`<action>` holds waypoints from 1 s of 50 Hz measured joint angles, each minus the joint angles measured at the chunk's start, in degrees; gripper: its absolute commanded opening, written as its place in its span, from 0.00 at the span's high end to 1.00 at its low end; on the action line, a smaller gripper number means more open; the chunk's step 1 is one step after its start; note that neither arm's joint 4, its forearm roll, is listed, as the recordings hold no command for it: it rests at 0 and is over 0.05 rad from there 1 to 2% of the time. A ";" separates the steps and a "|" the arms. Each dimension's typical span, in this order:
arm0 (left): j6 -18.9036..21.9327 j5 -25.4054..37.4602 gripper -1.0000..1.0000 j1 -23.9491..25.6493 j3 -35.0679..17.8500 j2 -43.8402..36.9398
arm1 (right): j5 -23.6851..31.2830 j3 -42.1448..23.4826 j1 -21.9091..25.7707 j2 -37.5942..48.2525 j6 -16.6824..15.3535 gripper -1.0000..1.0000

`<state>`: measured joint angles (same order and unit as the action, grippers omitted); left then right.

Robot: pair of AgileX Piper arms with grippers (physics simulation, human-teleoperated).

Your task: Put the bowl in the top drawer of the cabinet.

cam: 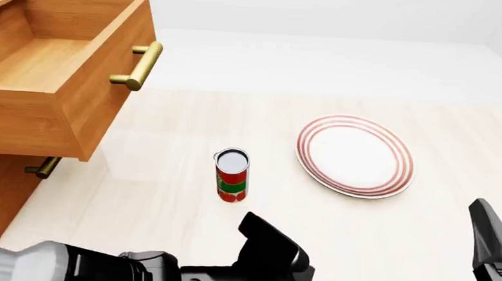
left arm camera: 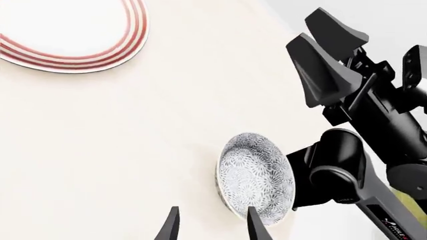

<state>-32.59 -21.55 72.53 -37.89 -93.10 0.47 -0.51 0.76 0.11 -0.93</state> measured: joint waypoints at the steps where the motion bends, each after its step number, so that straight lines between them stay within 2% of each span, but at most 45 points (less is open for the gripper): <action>1: -0.20 -0.09 0.00 0.04 -0.08 -0.23 | 0.01 -0.01 0.00 0.00 0.00 0.00; 24: -4.56 -1.11 0.00 0.87 -3.30 -6.07 | 0.17 -0.19 0.01 0.04 0.00 0.00; 50: -7.44 -2.83 0.00 0.87 -5.10 -10.92 | -0.20 0.11 0.03 0.12 0.00 0.00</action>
<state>-40.03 -24.38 73.40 -42.99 -104.01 0.27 -0.40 0.78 0.23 -0.93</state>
